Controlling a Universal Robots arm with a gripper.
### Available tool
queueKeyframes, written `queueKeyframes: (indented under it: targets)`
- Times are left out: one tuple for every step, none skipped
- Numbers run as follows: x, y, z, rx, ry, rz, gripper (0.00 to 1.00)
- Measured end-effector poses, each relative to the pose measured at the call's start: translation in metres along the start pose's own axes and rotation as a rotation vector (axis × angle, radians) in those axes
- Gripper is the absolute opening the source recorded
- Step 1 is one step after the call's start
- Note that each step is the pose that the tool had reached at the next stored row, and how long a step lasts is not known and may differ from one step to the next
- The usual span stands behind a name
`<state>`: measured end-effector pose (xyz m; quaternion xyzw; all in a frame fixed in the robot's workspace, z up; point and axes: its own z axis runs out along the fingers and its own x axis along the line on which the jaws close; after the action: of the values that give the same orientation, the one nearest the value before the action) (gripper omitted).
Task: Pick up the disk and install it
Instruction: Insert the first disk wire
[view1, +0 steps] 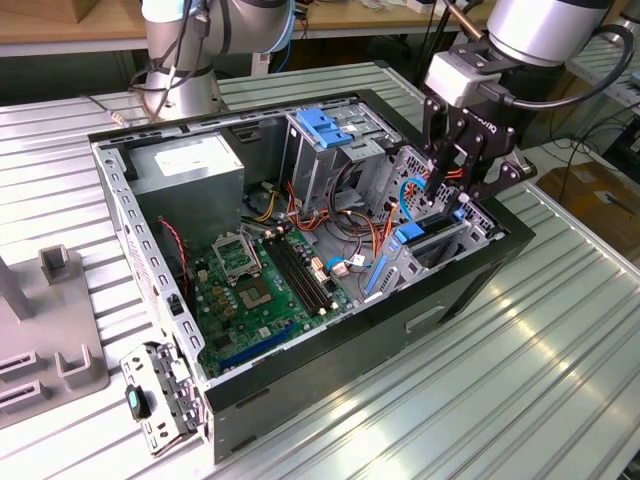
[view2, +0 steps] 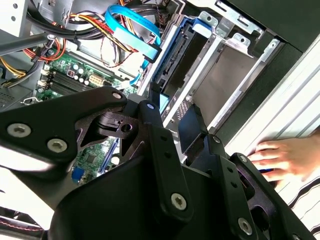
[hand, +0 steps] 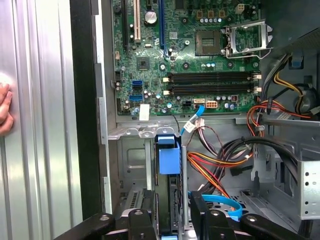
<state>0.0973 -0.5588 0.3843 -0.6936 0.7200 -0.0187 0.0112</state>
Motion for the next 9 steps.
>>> queueKeyframes:
  targets:
    - [0.0000, 0.0000, -0.0007, 0.0000, -0.0002, 0.000, 0.43]
    - [0.0000, -0.0001, -0.0014, 0.0000, -0.0002, 0.000, 0.43]
    - [0.0000, -0.0001, -0.0021, 0.0000, -0.0003, 0.000, 0.43]
    - [0.0000, -0.0001, -0.0025, 0.0000, -0.0002, 0.000, 0.43]
    - [0.0000, -0.0001, -0.0026, 0.0000, -0.0003, 0.000, 0.43]
    - [0.0000, -0.0001, -0.0027, 0.0000, -0.0003, 0.000, 0.43]
    - [0.0000, -0.0001, -0.0028, 0.0000, -0.0002, 0.000, 0.43]
    - [0.0000, -0.0001, -0.0029, 0.0000, -0.0002, 0.000, 0.43]
    - [0.0000, -0.0001, -0.0029, 0.0000, -0.0002, 0.000, 0.43]
